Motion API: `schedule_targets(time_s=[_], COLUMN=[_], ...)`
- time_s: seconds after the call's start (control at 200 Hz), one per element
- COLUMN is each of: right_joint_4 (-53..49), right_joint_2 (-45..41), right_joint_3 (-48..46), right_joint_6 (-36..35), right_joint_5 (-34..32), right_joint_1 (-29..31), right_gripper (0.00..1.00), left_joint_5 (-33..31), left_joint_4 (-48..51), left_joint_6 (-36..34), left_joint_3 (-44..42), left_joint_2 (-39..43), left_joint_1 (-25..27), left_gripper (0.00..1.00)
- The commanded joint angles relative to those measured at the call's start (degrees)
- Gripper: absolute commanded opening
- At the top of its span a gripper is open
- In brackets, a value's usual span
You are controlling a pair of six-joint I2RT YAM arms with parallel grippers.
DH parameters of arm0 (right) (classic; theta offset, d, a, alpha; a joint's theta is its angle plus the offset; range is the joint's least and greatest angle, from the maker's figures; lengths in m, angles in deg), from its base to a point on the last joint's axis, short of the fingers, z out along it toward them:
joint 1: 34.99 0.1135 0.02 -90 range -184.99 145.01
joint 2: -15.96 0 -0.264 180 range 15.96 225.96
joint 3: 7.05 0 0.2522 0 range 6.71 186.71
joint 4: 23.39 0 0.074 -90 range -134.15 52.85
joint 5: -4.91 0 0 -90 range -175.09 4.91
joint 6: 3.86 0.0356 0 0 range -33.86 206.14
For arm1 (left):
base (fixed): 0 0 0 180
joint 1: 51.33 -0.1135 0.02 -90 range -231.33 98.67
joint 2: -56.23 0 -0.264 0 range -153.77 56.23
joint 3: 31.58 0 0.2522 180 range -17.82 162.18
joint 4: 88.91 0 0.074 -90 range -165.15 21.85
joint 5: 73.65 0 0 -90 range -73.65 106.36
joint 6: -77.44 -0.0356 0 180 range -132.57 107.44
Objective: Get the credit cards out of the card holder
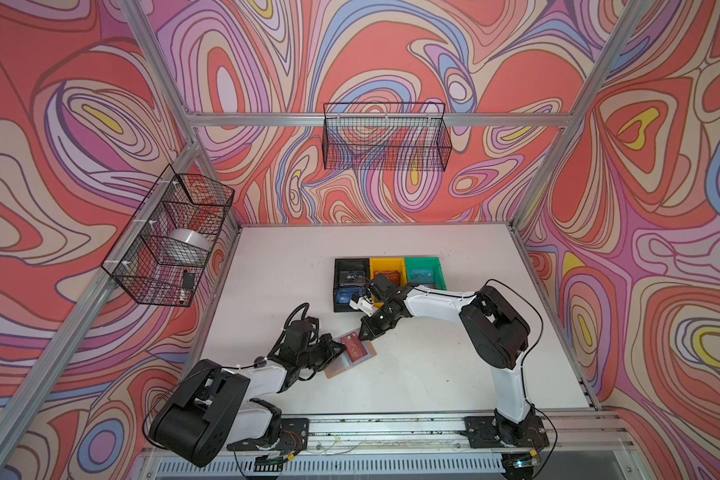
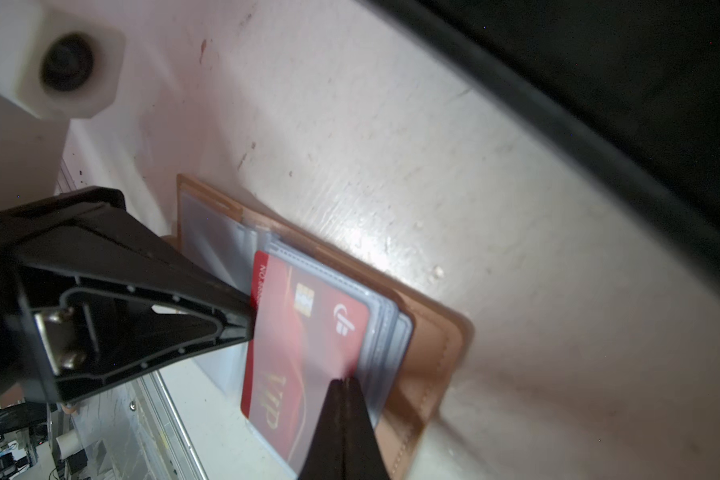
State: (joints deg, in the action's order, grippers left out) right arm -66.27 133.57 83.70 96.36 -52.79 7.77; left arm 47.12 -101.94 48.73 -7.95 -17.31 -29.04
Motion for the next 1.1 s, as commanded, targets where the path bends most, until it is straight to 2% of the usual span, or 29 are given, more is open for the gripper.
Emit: schedule_targets(time_s=[0.0,0.566,0.811,1.092], right_joint_4=[-2.87,-2.78,-3.86,-5.24], right_joint_2=[2.17,1.93,-0.26,-0.27], right_joint_3=[-2.02,-2.28,-0.36,1.06], right_joint_6=[0.09,-0.11,-0.51,-1.25], right_joint_5=[-3.75,-3.39,-2.40,-2.59], right_joint_1=[-0.48,-0.49,-0.51,-0.50], right_gripper=[0.02,0.02,0.04,0.06], left_joint_5=[-1.73,-2.46,-5.74,-7.25], left_joint_4=[8.31,20.93,34.06,41.54], left_joint_6=[-1.64,-3.88,-6.79,-7.78], left_joint_3=[-0.91,-0.86,1.81,2.95], left_joint_2=[1.75,12.86,18.82,24.76], left_joint_1=[-0.66,-3.04,-3.51,-3.48], left_gripper=[0.00,0.00,0.00,0.00])
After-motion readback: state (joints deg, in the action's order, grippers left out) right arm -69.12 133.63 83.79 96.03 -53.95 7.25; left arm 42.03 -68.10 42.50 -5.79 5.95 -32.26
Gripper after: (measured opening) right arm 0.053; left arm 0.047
